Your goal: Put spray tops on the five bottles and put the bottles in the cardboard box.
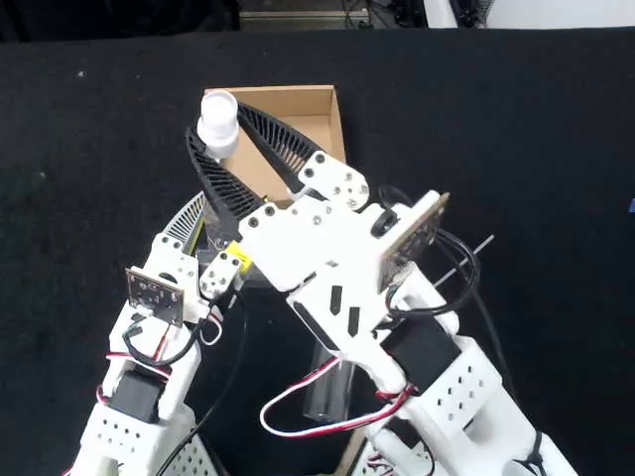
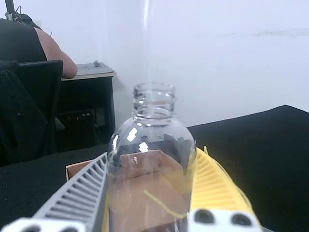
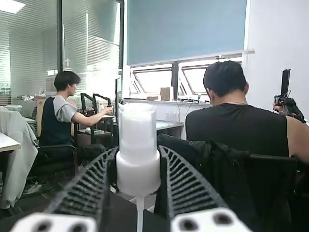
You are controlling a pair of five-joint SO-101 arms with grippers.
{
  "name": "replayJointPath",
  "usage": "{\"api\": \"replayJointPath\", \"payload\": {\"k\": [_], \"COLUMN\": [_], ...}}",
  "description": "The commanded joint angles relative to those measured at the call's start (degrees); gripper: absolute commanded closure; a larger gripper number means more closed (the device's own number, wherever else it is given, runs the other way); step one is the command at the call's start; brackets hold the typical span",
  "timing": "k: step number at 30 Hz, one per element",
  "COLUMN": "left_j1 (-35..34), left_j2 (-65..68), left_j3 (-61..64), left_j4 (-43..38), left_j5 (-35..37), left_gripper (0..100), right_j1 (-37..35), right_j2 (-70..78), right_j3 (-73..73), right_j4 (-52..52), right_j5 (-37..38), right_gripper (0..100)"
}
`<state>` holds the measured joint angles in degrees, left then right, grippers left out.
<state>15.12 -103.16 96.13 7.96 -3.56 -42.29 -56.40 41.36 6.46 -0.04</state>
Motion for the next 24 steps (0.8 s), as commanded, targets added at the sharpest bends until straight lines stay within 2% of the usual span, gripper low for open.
{"api": "replayJointPath", "payload": {"k": [1, 5, 14, 24], "left_j1": [0.48, 0.48, 0.13, 0.4], "left_j2": [-1.23, -1.23, -1.23, -1.23], "left_j3": [1.27, 1.27, 1.27, 1.27], "left_j4": [-1.05, -1.05, -1.23, -1.32], "left_j5": [0.7, 0.7, 0.62, 0.62], "left_gripper": [97, 97, 97, 97], "right_j1": [1.49, 1.49, 2.11, 2.11], "right_j2": [0.4, 0.48, 7.25, 10.59], "right_j3": [-3.82, -3.82, -14.73, -15.34], "right_j4": [-0.62, 0.97, 19.96, 31.12], "right_j5": [0.26, 0.26, 0.18, 0.62], "right_gripper": [98.8, 98.8, 98.5, 96.2]}}
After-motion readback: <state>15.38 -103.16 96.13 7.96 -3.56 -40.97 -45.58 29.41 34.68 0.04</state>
